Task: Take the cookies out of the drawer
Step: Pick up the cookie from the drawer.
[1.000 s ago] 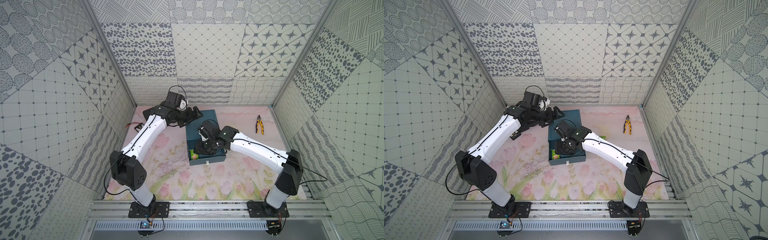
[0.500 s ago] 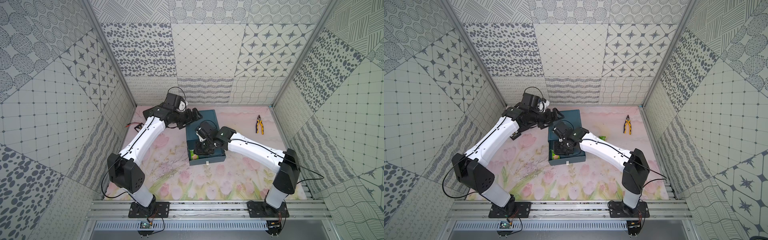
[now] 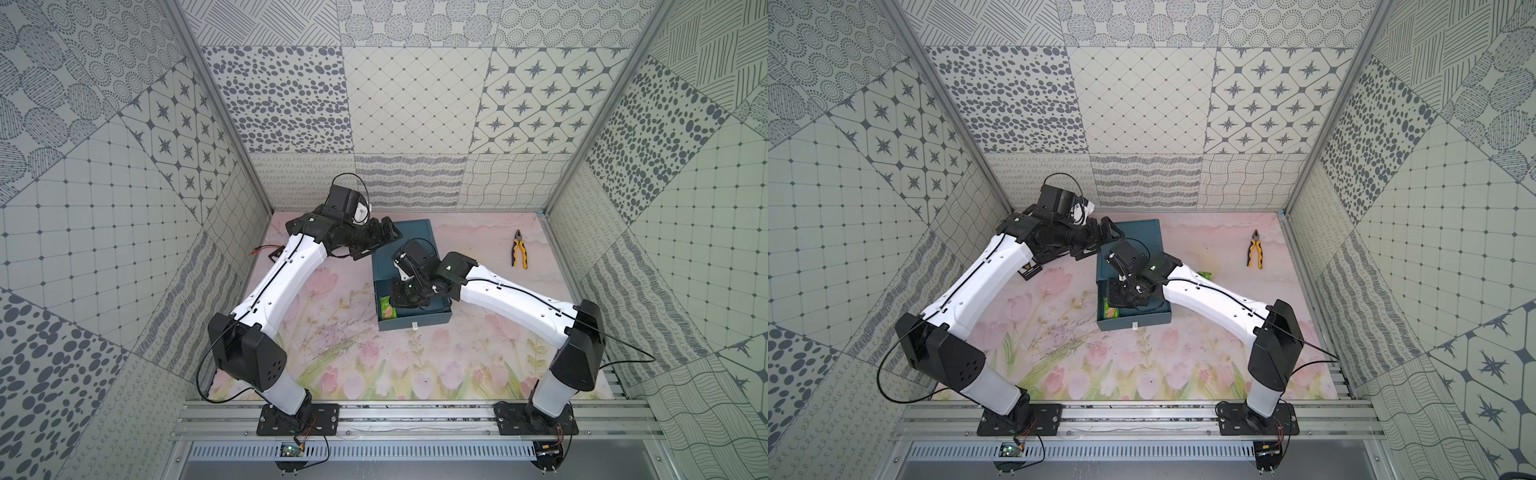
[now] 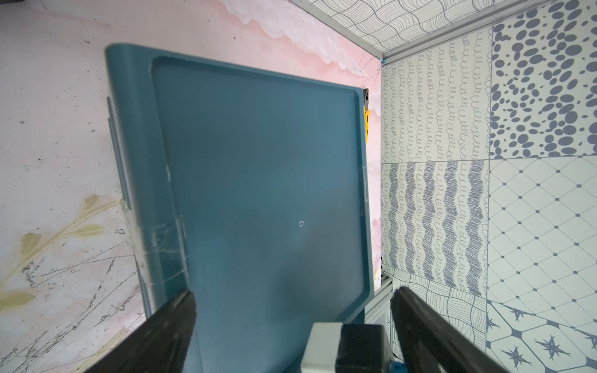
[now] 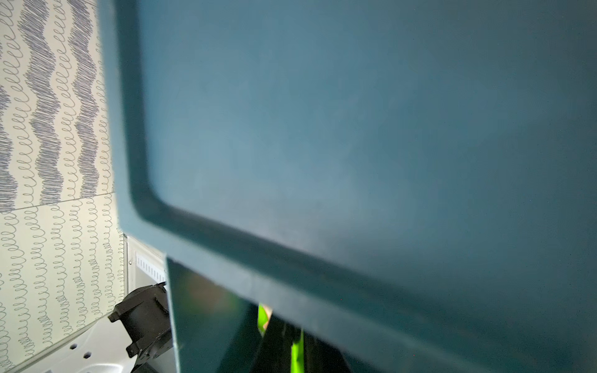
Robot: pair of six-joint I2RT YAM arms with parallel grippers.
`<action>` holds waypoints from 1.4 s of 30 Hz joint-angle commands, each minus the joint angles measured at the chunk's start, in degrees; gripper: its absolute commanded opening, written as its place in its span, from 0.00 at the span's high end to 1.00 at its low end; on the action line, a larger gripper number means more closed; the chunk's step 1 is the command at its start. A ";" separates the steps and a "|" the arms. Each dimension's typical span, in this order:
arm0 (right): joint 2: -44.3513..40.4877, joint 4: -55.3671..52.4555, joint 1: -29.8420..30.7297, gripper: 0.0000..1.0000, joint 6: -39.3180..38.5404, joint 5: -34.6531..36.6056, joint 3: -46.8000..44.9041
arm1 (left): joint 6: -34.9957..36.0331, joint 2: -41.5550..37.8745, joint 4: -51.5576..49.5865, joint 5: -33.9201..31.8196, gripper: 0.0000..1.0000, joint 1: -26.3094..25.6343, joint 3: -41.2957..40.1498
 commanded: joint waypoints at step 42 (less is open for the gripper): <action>-19.72 -3.68 -33.16 1.00 -6.28 -23.33 0.19 | 1.77 -6.16 -9.07 -3.45 0.01 0.63 8.41</action>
